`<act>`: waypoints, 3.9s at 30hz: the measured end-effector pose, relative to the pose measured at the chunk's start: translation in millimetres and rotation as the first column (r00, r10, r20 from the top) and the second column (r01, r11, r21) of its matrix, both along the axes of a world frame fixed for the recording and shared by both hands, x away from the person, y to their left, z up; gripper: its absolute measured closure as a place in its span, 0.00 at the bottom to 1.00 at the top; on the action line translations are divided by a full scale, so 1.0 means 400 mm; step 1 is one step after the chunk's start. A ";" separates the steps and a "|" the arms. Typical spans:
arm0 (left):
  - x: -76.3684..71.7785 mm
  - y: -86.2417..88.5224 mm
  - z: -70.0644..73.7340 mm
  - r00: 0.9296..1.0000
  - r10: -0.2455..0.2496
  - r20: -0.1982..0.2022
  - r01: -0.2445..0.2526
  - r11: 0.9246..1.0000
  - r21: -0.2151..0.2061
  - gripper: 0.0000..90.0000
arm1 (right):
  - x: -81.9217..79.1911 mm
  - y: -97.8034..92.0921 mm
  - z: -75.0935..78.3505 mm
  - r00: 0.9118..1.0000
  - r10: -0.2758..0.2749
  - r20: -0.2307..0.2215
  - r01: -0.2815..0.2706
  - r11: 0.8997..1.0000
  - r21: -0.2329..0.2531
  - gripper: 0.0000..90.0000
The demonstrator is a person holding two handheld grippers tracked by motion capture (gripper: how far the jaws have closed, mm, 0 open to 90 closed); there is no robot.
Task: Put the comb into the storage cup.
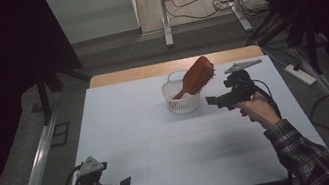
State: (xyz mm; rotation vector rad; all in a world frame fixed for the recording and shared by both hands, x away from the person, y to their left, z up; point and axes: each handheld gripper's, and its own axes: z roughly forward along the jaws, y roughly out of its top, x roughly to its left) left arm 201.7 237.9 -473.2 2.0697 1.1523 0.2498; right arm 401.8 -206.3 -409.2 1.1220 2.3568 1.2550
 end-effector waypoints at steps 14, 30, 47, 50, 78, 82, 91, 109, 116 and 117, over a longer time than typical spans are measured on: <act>-0.002 0.000 0.001 1.000 0.000 0.004 0.000 1.000 -0.002 0.00 | -0.034 -0.020 -0.025 1.000 0.001 -0.020 -0.002 0.997 -0.071 0.00; -0.004 0.002 0.001 1.000 0.004 0.006 -0.004 1.000 -0.005 0.00 | -0.074 -0.031 -0.042 0.999 0.021 -0.025 -0.023 0.995 -0.097 0.00; -0.003 0.006 0.001 1.000 0.007 0.005 -0.007 1.000 -0.022 0.00 | -0.120 -0.057 -0.052 0.999 0.036 -0.034 -0.040 0.993 -0.109 0.00; -0.003 0.009 0.001 1.000 0.008 0.005 -0.007 1.000 -0.030 0.00 | -0.129 -0.064 -0.052 0.999 0.035 -0.034 -0.038 0.993 -0.112 0.00; -0.004 0.012 0.001 1.000 0.008 0.007 -0.007 0.999 -0.043 0.00 | -0.201 -0.139 -0.060 0.999 0.016 -0.045 -0.021 0.994 -0.108 0.00; -0.004 0.013 0.001 1.000 0.007 0.008 -0.007 0.999 -0.045 0.00 | -0.211 -0.150 -0.061 0.999 0.007 -0.052 -0.013 0.994 -0.105 0.00; -0.006 0.014 0.002 1.000 0.006 0.011 -0.005 0.999 -0.047 0.00 | -0.235 -0.172 -0.064 0.999 -0.004 -0.054 -0.003 0.993 -0.120 0.00; -0.006 0.014 0.002 1.000 0.008 0.013 -0.007 0.999 -0.053 0.00 | -0.278 -0.217 -0.071 0.997 -0.042 -0.072 0.033 0.992 -0.124 0.00; -0.007 0.014 0.002 1.000 0.008 0.012 -0.008 0.999 -0.051 0.00 | -0.292 -0.237 -0.080 0.995 -0.059 -0.074 0.049 0.989 -0.138 0.00; -0.006 0.014 0.002 1.000 0.008 0.012 -0.008 0.999 -0.051 0.00 | -0.295 -0.239 -0.081 0.995 -0.062 -0.078 0.051 0.989 -0.141 0.00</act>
